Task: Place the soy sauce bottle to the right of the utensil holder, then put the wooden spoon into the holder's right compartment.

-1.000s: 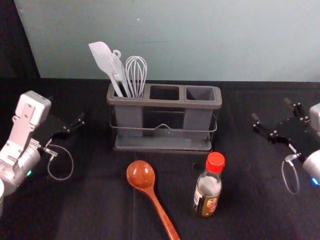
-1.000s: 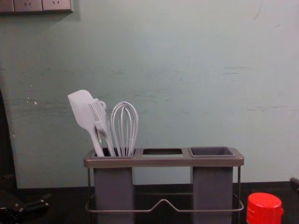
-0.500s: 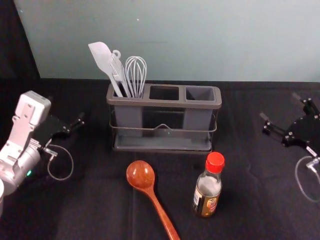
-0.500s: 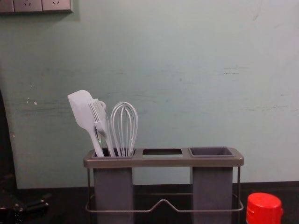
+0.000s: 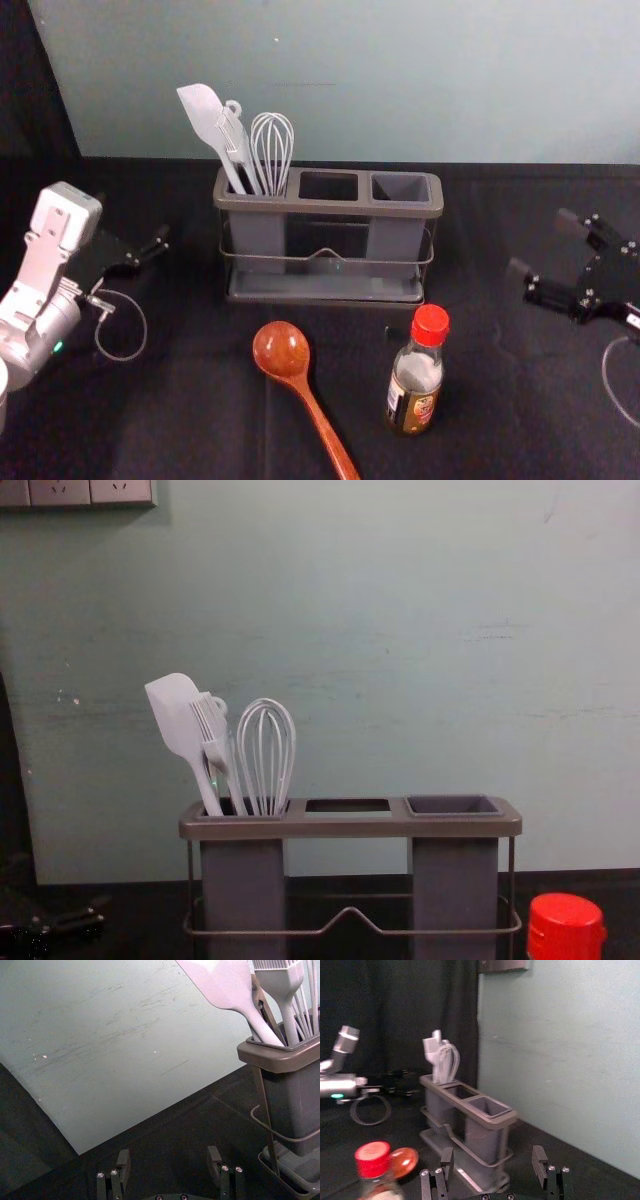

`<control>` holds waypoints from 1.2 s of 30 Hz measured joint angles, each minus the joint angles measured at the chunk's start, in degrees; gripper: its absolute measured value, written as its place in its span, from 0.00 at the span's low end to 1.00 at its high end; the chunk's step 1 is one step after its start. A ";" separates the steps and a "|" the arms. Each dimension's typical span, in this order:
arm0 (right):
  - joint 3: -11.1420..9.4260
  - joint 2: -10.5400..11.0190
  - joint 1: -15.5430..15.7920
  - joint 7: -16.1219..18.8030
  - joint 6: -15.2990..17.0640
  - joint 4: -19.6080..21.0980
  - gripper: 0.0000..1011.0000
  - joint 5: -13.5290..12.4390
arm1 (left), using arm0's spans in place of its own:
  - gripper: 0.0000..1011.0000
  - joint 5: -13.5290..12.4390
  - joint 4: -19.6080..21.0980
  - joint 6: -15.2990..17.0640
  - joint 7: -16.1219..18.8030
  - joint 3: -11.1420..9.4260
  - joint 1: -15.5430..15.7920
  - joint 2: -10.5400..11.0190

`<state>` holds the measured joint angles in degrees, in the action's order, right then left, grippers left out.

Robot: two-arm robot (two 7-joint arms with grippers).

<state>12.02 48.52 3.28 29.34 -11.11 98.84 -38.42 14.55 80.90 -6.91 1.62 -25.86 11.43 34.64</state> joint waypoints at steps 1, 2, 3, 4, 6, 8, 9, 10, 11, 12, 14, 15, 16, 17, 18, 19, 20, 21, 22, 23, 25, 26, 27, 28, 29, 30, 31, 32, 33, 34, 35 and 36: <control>0.00 0.15 0.00 0.80 0.37 0.07 0.99 -0.47 | 0.99 0.00 0.00 0.00 0.00 0.00 0.00 0.00; 0.00 0.31 0.00 1.52 0.73 0.17 0.99 -0.84 | 0.99 0.00 0.00 0.00 0.00 0.00 0.00 0.00; 0.04 0.60 0.02 3.03 1.50 0.34 0.99 -1.68 | 0.99 0.00 0.00 0.00 0.00 0.00 0.00 0.00; 0.07 0.72 0.05 3.78 1.85 0.40 0.99 -2.03 | 0.99 0.00 0.00 0.00 0.00 0.00 0.00 0.00; 0.21 1.08 0.08 5.73 2.57 0.53 0.99 -2.68 | 0.99 0.00 0.00 0.00 0.00 0.00 0.00 0.00; 0.33 1.25 0.07 7.26 2.72 0.51 0.99 -3.05 | 0.99 0.00 0.00 0.00 0.00 0.00 0.00 0.00; 0.40 1.32 0.02 8.01 2.72 0.46 0.99 -3.19 | 0.99 0.00 0.00 0.00 0.00 0.00 0.00 0.00; 0.55 1.42 -0.13 9.53 2.70 0.26 0.99 -3.36 | 0.99 0.00 0.00 0.00 0.00 0.00 0.00 0.00; 0.61 1.42 -0.22 10.34 2.67 0.12 0.99 -3.40 | 0.99 0.00 0.00 0.00 0.00 0.00 0.00 0.00; 0.69 1.43 -0.35 11.04 2.62 -0.06 0.99 -3.43 | 0.99 0.00 0.00 0.00 0.00 0.00 0.00 0.00; 0.96 1.43 -0.78 13.26 2.31 -0.58 0.99 -3.63 | 0.99 0.00 0.00 0.00 0.00 0.00 0.00 0.00; 1.10 1.42 -0.93 13.84 2.22 -0.72 0.99 -3.68 | 0.99 0.00 0.00 0.00 0.00 0.00 0.00 0.00; 1.46 1.46 -1.31 15.46 1.96 -1.08 0.99 -3.75 | 0.99 0.00 0.00 0.00 0.00 0.00 0.00 0.00; 1.66 1.49 -1.49 16.21 1.79 -1.25 0.99 -3.77 | 0.99 0.00 0.00 0.00 0.00 0.00 0.00 0.00; 2.04 1.56 -1.84 17.63 1.52 -1.58 0.99 -3.79 | 0.99 0.00 0.00 0.00 0.00 0.00 0.00 0.00; 2.25 1.59 -2.01 18.22 1.36 -1.74 0.99 -3.80 | 0.99 0.00 0.00 0.00 0.00 0.00 0.00 0.00; 2.45 1.62 -2.19 18.82 1.20 -1.88 0.99 -3.80 | 0.99 0.00 0.00 0.00 0.00 0.00 0.00 0.00; 2.70 1.66 -2.38 19.55 1.02 -2.02 0.99 -3.80 | 0.99 0.00 0.00 0.00 0.00 0.00 0.00 0.00; 3.20 1.73 -2.80 20.91 0.68 -2.32 0.99 -3.86 | 0.99 0.00 0.00 0.00 0.00 0.00 0.00 0.00; 3.44 1.75 -3.02 21.62 0.48 -2.49 0.99 -3.92 | 0.99 0.00 0.00 0.00 0.00 0.00 0.00 0.00; 3.94 1.78 -3.48 22.78 0.20 -2.83 0.99 -4.11 | 0.99 0.00 0.00 0.00 0.00 0.00 0.00 0.00; 4.45 1.77 -4.02 23.88 0.00 -3.26 0.99 -4.28 | 0.99 0.00 0.00 0.00 0.00 0.00 0.00 0.00; 4.68 1.77 -4.27 24.27 -0.05 -3.45 0.99 -4.32 | 0.99 0.00 0.00 0.00 0.00 0.00 0.00 0.00; 4.93 1.77 -4.50 24.64 -0.11 -3.64 0.99 -4.37 | 0.99 0.00 0.00 0.00 0.00 0.00 0.00 0.00; 5.38 1.76 -4.86 25.24 -0.24 -3.96 0.99 -4.47 | 0.99 0.00 0.00 0.00 0.00 0.00 0.00 0.00; 5.60 1.75 -5.02 25.54 -0.30 -4.09 0.99 -4.49 | 0.99 0.00 0.00 0.00 0.00 0.00 0.00 0.00; 5.84 1.74 -5.22 25.79 -0.36 -4.22 0.99 -4.50 | 0.99 0.00 0.00 0.00 0.00 0.00 0.00 0.00; 6.31 1.67 -5.58 26.22 -0.40 -4.48 0.99 -4.49 | 0.99 0.00 0.00 0.00 0.00 0.00 0.00 0.00; 6.52 1.62 -5.73 26.34 -0.39 -4.56 0.99 -4.50 | 0.99 0.00 0.00 0.00 0.00 0.00 0.00 0.00; 6.75 1.57 -5.90 26.48 -0.35 -4.64 0.99 -4.49 | 0.99 0.00 0.00 0.00 0.00 0.00 0.00 0.00; 7.01 1.52 -6.06 26.53 -0.28 -4.71 0.99 -4.50 | 0.99 0.00 0.00 0.00 0.00 0.00 0.00 0.00; 7.51 1.36 -6.37 26.56 -0.04 -4.85 0.99 -4.50 | 0.99 0.00 0.00 0.00 0.00 0.00 0.00 0.00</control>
<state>19.53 49.88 -3.09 55.90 -11.15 93.99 -42.91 14.55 80.90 -6.91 1.62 -25.86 11.43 34.64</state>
